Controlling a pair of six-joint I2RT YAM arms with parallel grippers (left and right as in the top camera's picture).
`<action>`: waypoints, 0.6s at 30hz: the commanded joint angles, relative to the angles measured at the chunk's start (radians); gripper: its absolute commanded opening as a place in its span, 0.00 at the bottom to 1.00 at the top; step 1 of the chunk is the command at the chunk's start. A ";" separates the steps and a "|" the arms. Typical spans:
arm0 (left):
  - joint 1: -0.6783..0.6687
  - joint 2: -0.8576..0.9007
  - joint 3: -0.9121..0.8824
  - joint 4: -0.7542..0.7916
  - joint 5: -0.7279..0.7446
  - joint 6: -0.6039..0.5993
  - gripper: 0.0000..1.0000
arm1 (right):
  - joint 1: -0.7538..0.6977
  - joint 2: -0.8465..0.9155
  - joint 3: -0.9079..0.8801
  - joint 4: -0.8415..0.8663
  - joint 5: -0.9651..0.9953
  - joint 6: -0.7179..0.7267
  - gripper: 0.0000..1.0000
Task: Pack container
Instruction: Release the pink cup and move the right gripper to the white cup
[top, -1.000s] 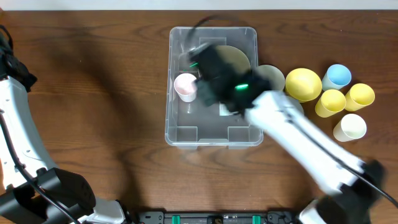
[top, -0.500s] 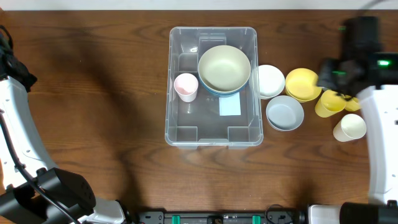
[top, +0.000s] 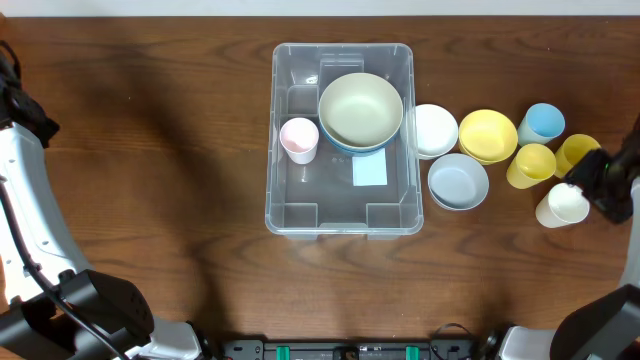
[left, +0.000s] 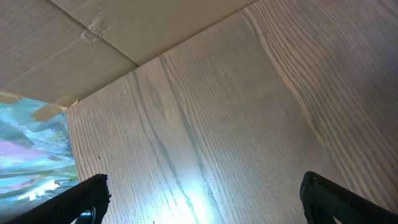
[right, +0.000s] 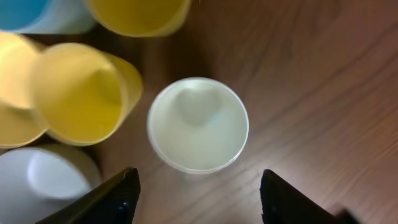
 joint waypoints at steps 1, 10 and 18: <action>0.003 0.008 0.003 -0.002 -0.019 0.005 0.98 | -0.021 -0.013 -0.089 0.053 -0.026 0.030 0.64; 0.003 0.008 0.003 -0.002 -0.019 0.005 0.98 | -0.024 -0.013 -0.271 0.212 -0.028 0.037 0.64; 0.003 0.008 0.003 -0.002 -0.019 0.005 0.98 | -0.024 -0.013 -0.317 0.278 -0.026 0.036 0.53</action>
